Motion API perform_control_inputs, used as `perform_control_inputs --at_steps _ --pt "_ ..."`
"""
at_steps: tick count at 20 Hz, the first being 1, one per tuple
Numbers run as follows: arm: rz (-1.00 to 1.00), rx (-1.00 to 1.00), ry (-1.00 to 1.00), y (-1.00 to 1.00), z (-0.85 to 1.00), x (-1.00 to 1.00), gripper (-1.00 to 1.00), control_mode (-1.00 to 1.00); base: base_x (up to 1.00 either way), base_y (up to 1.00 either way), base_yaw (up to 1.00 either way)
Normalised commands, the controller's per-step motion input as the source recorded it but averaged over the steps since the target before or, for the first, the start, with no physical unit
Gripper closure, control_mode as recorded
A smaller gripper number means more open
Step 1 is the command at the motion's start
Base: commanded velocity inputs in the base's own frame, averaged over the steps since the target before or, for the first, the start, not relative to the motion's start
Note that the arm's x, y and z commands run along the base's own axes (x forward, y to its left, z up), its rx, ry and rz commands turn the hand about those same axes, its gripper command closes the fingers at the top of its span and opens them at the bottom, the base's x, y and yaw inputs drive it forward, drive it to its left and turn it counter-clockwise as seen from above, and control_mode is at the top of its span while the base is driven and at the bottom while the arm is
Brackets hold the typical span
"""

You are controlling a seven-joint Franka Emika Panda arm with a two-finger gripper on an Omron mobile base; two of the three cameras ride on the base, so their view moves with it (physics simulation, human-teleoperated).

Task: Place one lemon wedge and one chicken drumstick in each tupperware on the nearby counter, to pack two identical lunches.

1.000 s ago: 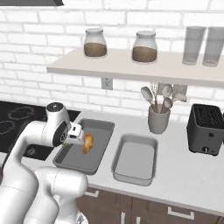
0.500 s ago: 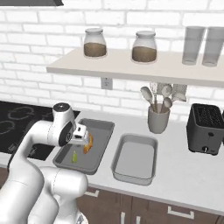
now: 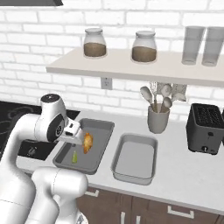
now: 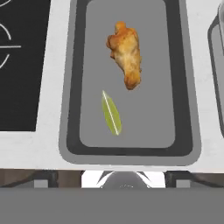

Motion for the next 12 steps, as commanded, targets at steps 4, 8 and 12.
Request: perform_control_inputs --at_steps 4,8,12 --pt "-0.21 0.00 -0.04 0.00 0.56 -0.66 -1.00 -1.00 0.00 0.00 0.00" --pt "-0.08 0.00 -0.12 -0.07 0.19 -0.91 -1.00 -1.00 0.00 0.00 0.00" --pt "0.00 0.00 -0.09 -0.22 0.00 -0.50 -1.00 1.00 -0.50 -0.36 -0.04"
